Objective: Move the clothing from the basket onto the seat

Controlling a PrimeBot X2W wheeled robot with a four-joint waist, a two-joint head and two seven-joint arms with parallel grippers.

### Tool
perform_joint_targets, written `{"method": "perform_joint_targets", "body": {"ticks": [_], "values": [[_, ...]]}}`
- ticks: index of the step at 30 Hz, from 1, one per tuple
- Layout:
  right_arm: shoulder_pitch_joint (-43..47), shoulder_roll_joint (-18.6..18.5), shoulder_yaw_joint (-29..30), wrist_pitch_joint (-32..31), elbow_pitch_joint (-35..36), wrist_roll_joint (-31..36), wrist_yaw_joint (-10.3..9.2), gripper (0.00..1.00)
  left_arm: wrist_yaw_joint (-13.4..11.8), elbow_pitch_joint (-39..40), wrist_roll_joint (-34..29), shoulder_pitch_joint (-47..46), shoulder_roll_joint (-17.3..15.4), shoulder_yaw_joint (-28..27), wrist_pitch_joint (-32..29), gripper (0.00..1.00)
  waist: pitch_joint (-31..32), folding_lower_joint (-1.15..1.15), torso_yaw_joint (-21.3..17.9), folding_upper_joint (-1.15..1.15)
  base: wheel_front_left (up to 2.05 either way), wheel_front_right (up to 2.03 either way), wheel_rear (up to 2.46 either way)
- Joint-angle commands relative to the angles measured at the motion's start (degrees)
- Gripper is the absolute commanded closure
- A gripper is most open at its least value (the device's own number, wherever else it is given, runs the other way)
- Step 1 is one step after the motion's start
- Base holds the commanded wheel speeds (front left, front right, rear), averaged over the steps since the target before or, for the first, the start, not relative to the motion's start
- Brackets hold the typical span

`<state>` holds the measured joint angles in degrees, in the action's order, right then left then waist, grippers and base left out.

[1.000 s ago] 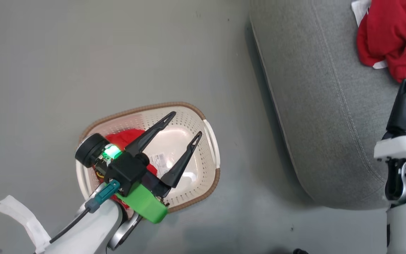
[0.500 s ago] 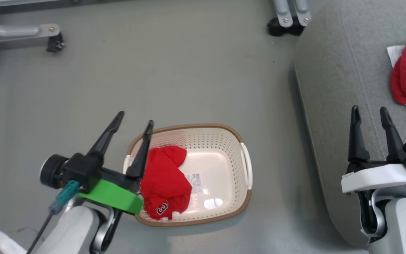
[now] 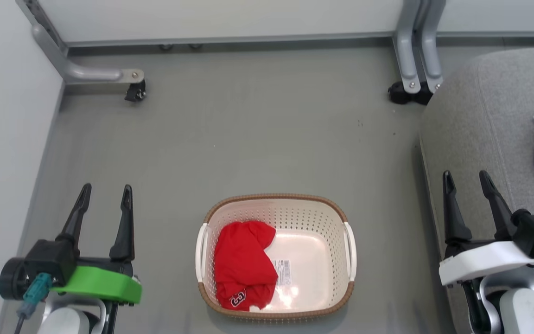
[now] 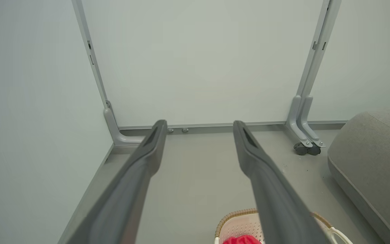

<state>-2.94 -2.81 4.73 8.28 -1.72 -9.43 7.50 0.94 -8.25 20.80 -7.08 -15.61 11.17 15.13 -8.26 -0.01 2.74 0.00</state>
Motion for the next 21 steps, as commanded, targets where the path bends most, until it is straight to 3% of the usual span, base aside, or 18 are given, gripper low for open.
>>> {"method": "perform_joint_targets", "body": {"ticks": [1, 9, 21], "values": [[1.28, -0.14, -0.14, -0.3, 0.4, 0.49, -0.02, 0.0, 0.55, -0.4, -0.85, 1.32, 0.33, -0.58, 0.01, 0.0, 2.33, 0.01, 0.98, 0.0, 0.0, 0.0, 0.0], [5.68, -0.15, -0.84, -2.74, 3.64, 0.75, -0.02, 0.0, 3.18, -3.02, -4.41, 5.18, 2.02, -1.09, 0.01, 0.0, 5.36, 0.01, 0.39, 0.0, 0.0, 0.0, 0.0], [10.13, -0.15, -1.73, -5.33, 7.5, 0.65, -0.02, 0.0, 4.45, -6.12, -6.75, 7.11, 3.12, -2.09, 0.02, 0.0, 8.03, 0.01, 0.14, 0.0, 0.0, 0.0, 0.0]]}}
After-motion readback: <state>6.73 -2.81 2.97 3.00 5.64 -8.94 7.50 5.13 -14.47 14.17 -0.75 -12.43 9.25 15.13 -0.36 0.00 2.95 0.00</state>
